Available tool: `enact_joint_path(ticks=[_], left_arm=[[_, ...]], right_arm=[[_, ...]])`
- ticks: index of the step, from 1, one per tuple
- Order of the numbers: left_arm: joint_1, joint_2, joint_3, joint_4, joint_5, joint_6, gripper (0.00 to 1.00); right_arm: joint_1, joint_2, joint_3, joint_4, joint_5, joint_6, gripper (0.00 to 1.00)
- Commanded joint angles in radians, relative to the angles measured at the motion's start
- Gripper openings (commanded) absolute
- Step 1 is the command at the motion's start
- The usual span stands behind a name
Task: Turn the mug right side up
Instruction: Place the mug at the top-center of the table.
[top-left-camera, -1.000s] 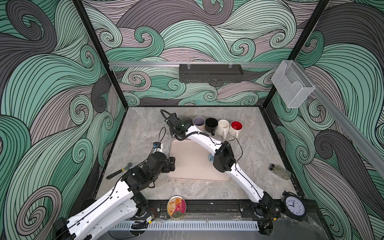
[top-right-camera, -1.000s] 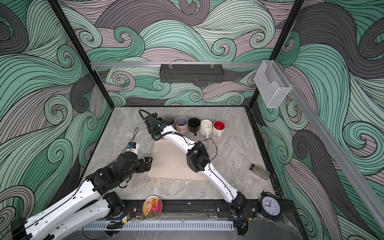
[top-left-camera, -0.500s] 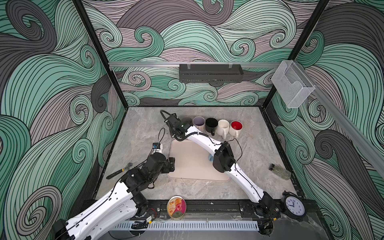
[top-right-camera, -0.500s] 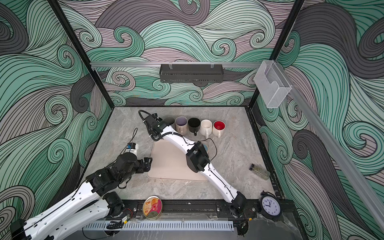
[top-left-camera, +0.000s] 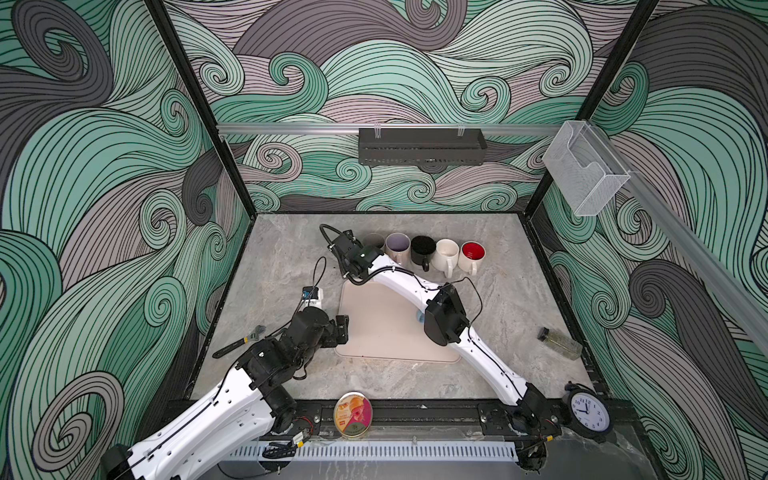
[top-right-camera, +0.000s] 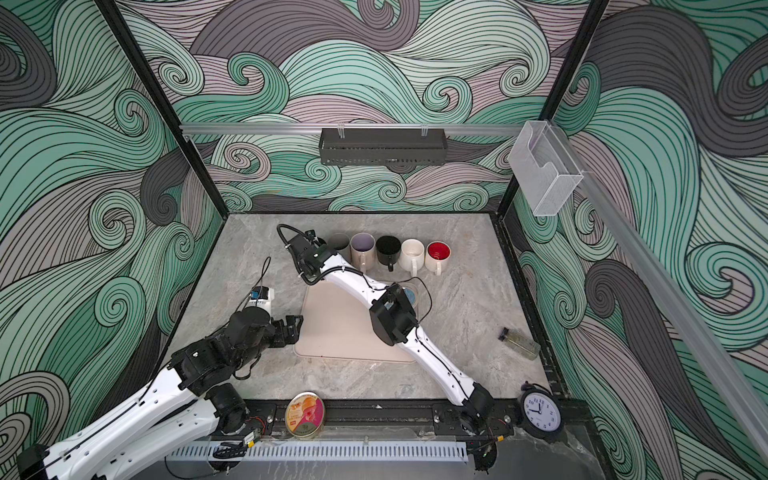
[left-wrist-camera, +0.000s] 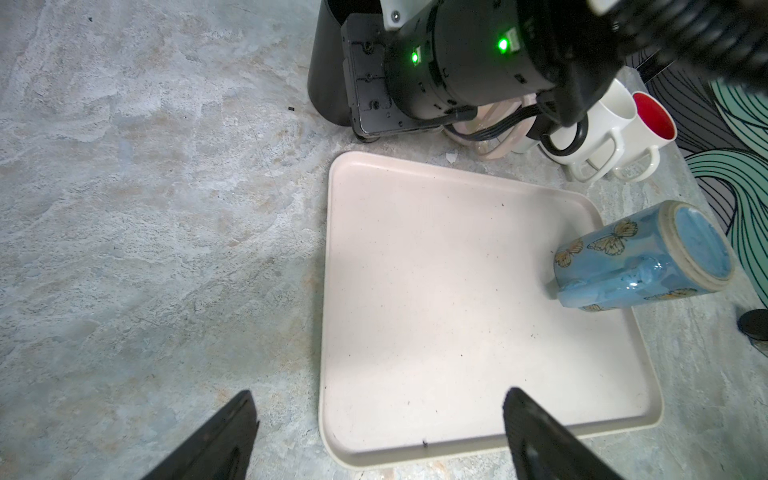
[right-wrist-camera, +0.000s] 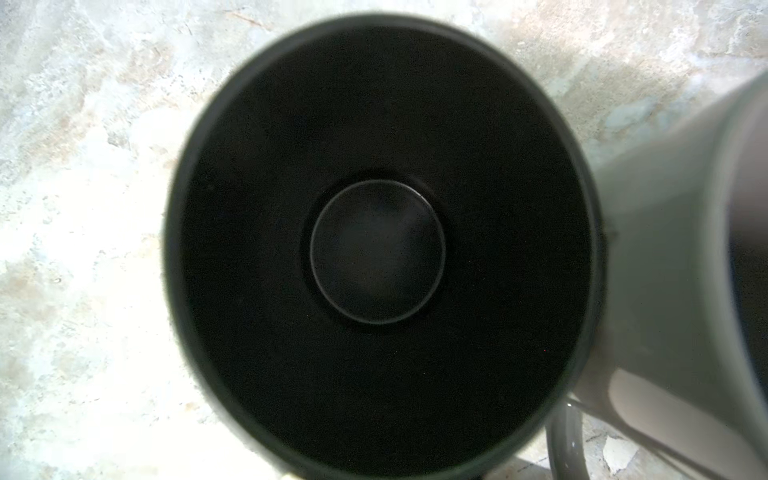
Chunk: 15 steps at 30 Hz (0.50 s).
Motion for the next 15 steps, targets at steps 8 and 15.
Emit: enact_joint_path(ticks=[8, 15], left_arm=[[0.006, 0.004, -0.021, 0.014, -0.007, -0.021, 0.94], [0.007, 0.041, -0.031, 0.055, 0.007, -0.024, 0.94]], right_arm=[[0.021, -0.136, -0.106, 0.079, 0.034, 0.015, 0.36], [0.028, -0.235, -0.169, 0.079, 0.046, -0.014, 0.40]])
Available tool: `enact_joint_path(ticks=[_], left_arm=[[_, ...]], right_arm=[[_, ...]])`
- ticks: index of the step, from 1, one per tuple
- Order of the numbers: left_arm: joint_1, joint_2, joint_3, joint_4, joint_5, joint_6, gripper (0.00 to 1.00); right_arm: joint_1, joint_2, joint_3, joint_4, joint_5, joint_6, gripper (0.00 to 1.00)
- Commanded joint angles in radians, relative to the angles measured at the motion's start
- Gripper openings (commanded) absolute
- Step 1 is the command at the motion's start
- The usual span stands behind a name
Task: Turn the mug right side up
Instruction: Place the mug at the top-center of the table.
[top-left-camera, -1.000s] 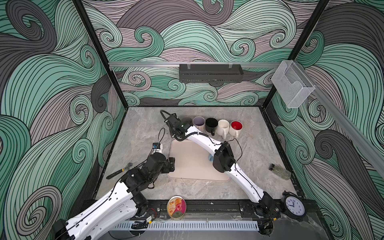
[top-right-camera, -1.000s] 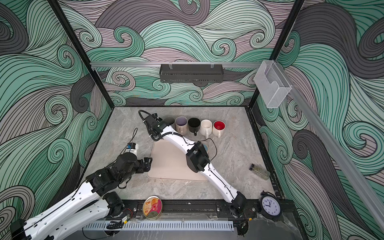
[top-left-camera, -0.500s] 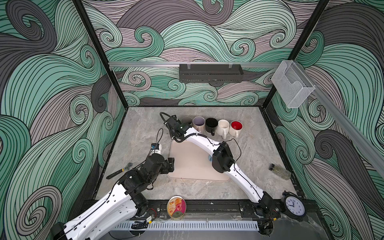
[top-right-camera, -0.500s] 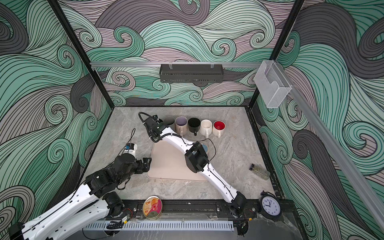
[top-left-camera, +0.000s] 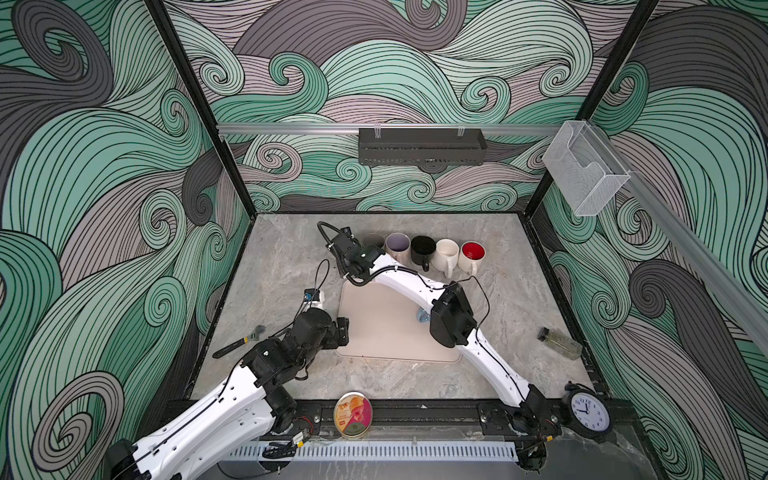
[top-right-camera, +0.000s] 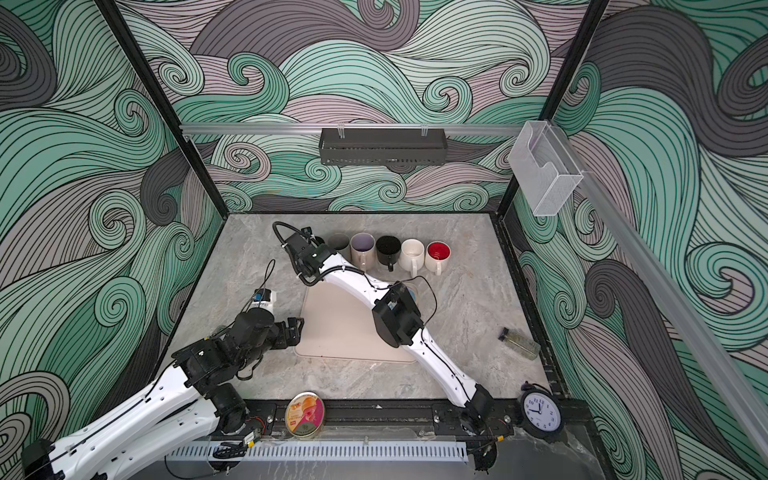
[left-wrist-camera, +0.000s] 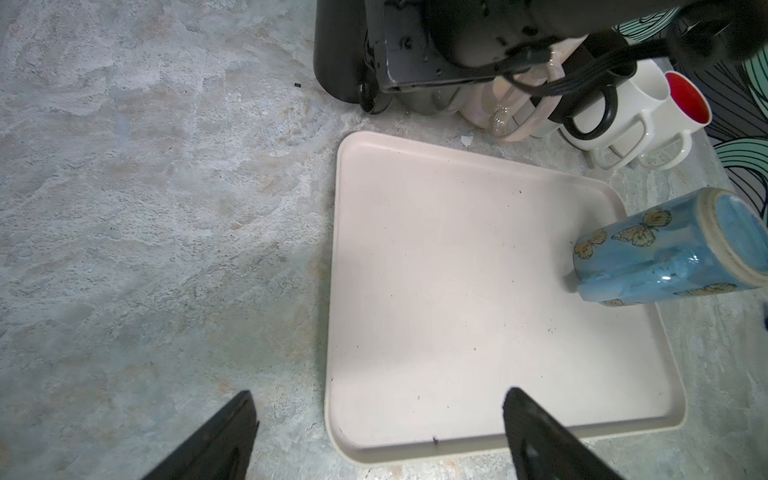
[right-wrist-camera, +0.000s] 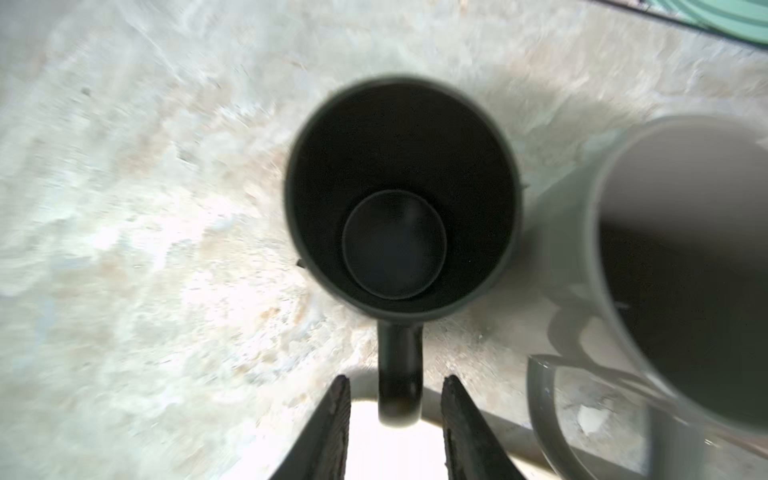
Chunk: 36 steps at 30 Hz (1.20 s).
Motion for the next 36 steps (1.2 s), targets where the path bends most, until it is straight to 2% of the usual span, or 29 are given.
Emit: enact_joint_path(ticks=[1, 6, 13, 17, 20, 24, 31, 36], left_arm=[[0.006, 0.021, -0.002, 0.041, 0.009, -0.005, 0.94], [0.007, 0.058, 0.004, 0.077, 0.024, 0.001, 0.94], [0.008, 0.078, 0.013, 0.105, 0.019, 0.009, 0.94], [0.009, 0.089, 0.013, 0.115, 0.004, 0.010, 0.94], [0.010, 0.098, 0.011, 0.128, 0.010, 0.018, 0.94], [0.017, 0.120, 0.007, 0.160, 0.032, 0.019, 0.94], [0.020, 0.150, 0.010, 0.185, 0.055, 0.016, 0.94], [0.021, 0.155, 0.012, 0.183, 0.055, 0.018, 0.94]], right_arm=[[0.005, -0.103, -0.032, 0.012, 0.037, -0.015, 0.40], [0.015, -0.252, -0.155, 0.016, 0.065, -0.050, 0.40], [0.032, -0.574, -0.514, 0.032, 0.074, 0.007, 0.34], [0.052, -0.760, -0.729, 0.006, 0.109, 0.166, 0.34], [0.079, -0.858, -0.821, -0.077, 0.142, 0.312, 0.35], [0.126, -0.965, -0.942, -0.108, 0.121, 0.468, 0.37], [0.158, -1.056, -1.106, -0.105, 0.081, 0.746, 0.41], [0.156, -1.103, -1.257, -0.031, 0.120, 0.863, 0.44]])
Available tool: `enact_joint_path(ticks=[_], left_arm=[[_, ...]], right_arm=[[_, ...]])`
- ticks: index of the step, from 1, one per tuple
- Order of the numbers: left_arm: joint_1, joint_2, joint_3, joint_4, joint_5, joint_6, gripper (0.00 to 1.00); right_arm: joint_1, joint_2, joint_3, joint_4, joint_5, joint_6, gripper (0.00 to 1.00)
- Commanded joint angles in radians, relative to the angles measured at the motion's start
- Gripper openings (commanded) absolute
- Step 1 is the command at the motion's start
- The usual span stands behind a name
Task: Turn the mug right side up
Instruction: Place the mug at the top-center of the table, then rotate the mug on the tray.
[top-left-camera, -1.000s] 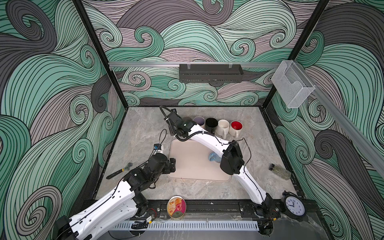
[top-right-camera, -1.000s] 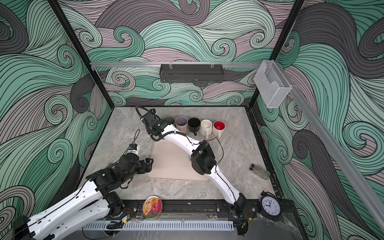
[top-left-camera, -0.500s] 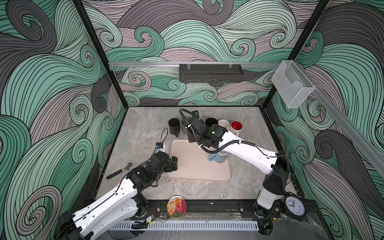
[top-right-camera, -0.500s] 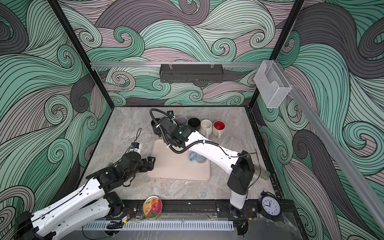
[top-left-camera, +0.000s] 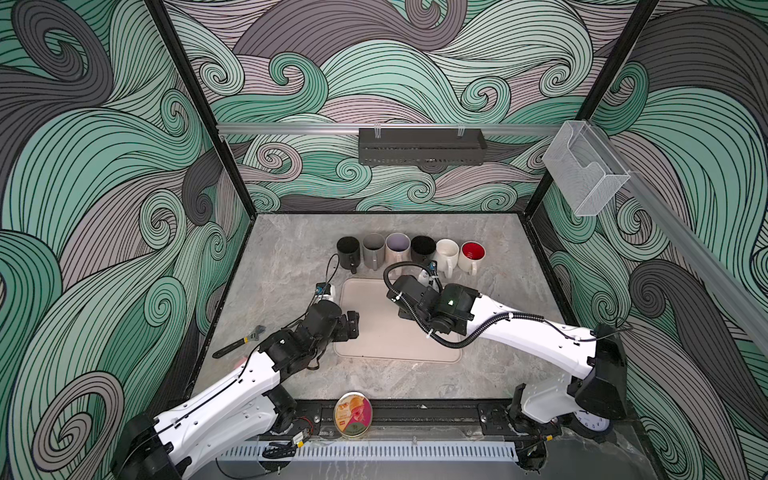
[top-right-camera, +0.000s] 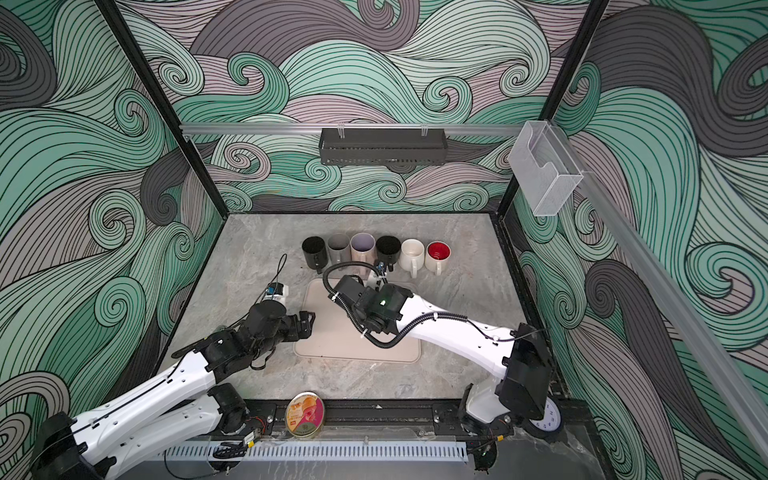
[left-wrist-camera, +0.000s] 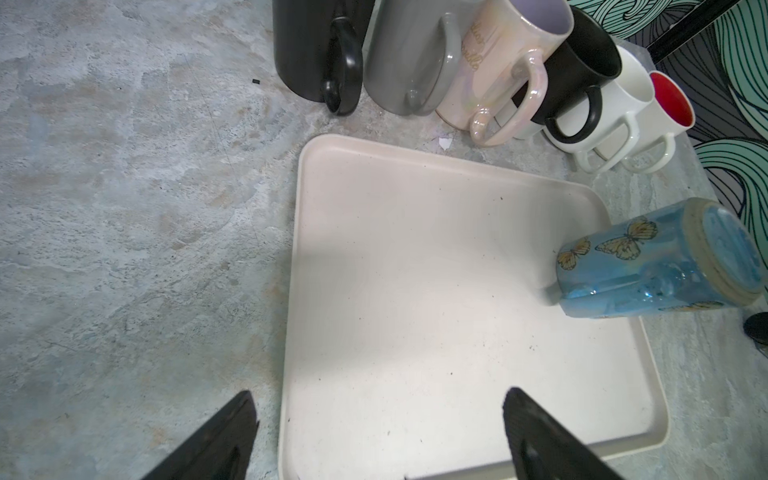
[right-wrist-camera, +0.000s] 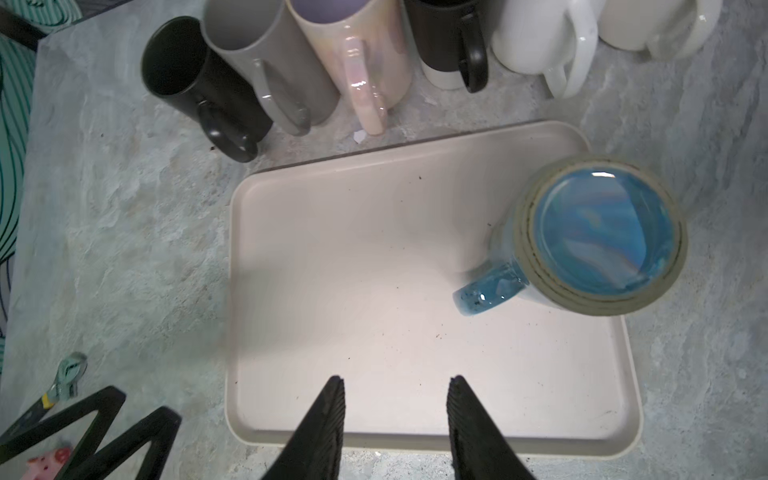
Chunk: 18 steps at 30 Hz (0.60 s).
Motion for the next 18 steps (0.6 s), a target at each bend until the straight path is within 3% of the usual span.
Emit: enact_joint_path(ticks=[1, 18], left_arm=[[0.007, 0.004, 0.011, 0.009, 0.005, 0.014, 0.94], [0.009, 0.001, 0.007, -0.001, -0.017, 0.020, 0.94]], right_arm=[[-0.002, -0.040, -0.074, 0.028, 0.044, 0.177, 0.45], [-0.104, -0.015, -0.258, 0.308, -0.096, 0.294, 0.49]])
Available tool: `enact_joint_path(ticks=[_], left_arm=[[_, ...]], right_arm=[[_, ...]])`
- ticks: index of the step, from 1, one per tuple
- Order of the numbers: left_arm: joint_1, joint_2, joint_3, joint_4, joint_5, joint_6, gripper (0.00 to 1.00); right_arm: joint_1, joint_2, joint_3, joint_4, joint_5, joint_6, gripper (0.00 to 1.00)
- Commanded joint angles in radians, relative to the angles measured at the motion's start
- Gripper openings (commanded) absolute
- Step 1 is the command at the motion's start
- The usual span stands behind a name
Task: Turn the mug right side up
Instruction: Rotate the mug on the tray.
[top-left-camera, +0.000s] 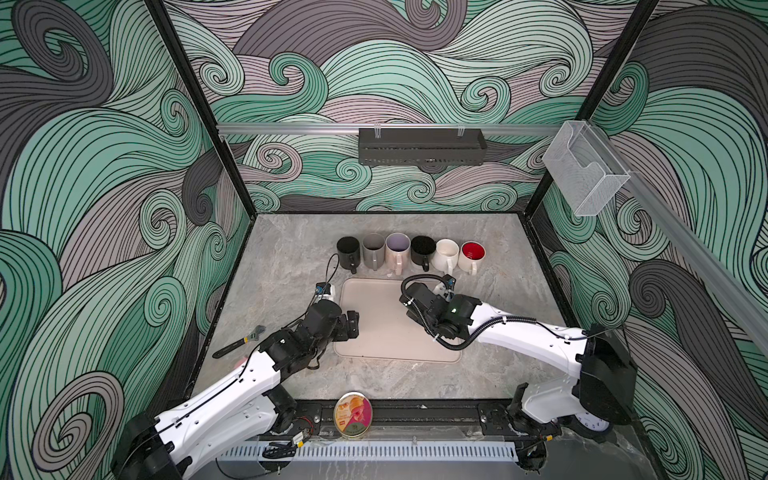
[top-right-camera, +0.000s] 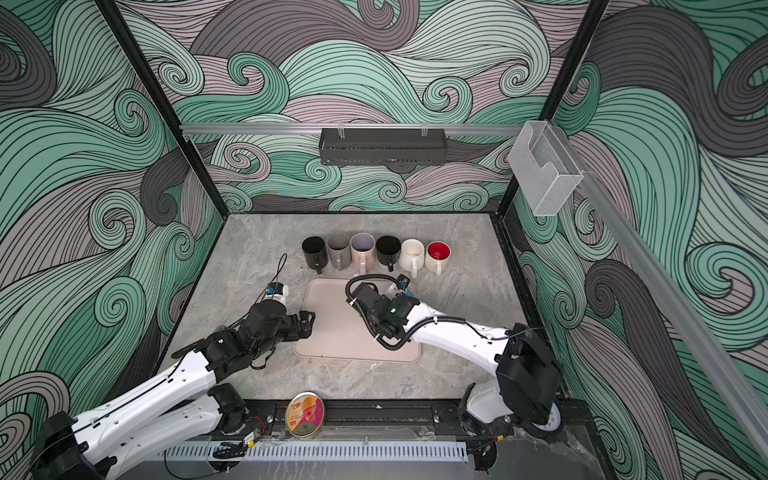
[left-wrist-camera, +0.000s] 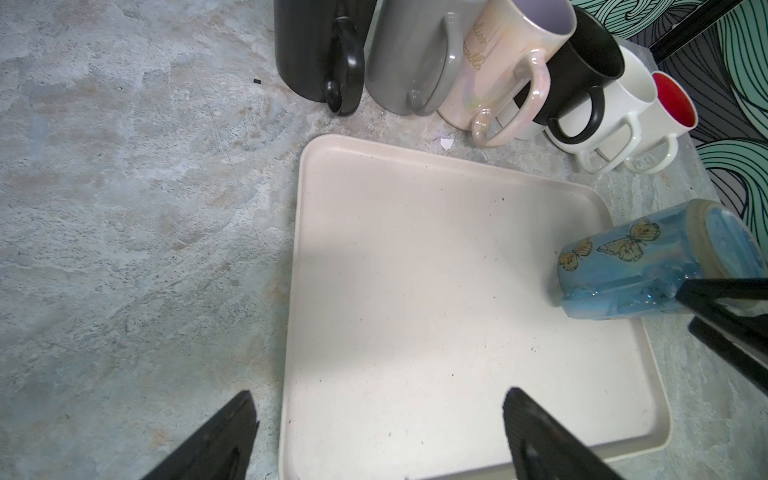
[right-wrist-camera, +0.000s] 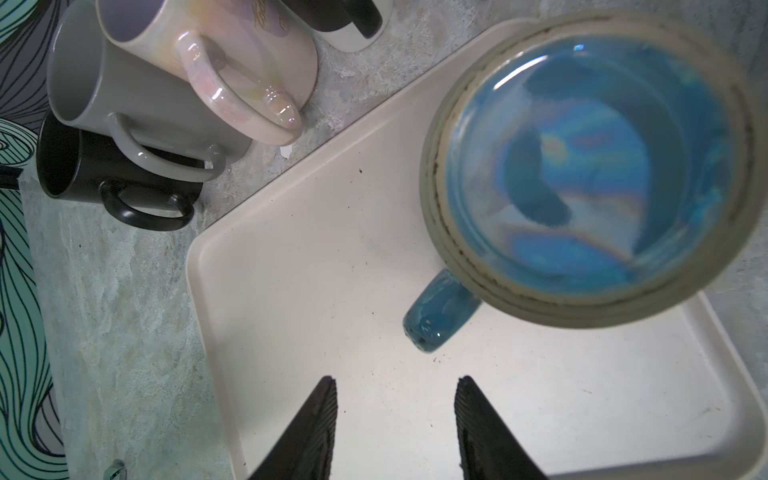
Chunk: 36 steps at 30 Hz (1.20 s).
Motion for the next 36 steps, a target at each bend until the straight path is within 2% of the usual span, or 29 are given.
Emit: enact_joint_path(ticks=[1, 20, 28, 32, 36], left_arm=[[0.004, -0.006, 0.007, -0.006, -0.018, 0.020, 0.94], [0.017, 0.011, 0.008, 0.004, -0.014, 0.031, 0.94], [0.019, 0.008, 0.002, 0.003, -0.015, 0.026, 0.94], [0.020, 0.012, 0.000, 0.011, -0.012, 0.021, 0.94], [0.019, 0.016, -0.005, 0.018, -0.011, 0.017, 0.94]], right_arm=[[-0.009, 0.012, -0.014, 0.052, -0.019, 0.049, 0.49], [-0.069, 0.039, -0.094, 0.073, -0.033, 0.112, 0.46], [-0.066, -0.021, -0.161, 0.043, -0.016, 0.133, 0.44], [-0.057, -0.075, -0.178, -0.003, -0.005, 0.106, 0.43], [-0.053, -0.143, -0.175, -0.036, 0.005, -0.001, 0.44]])
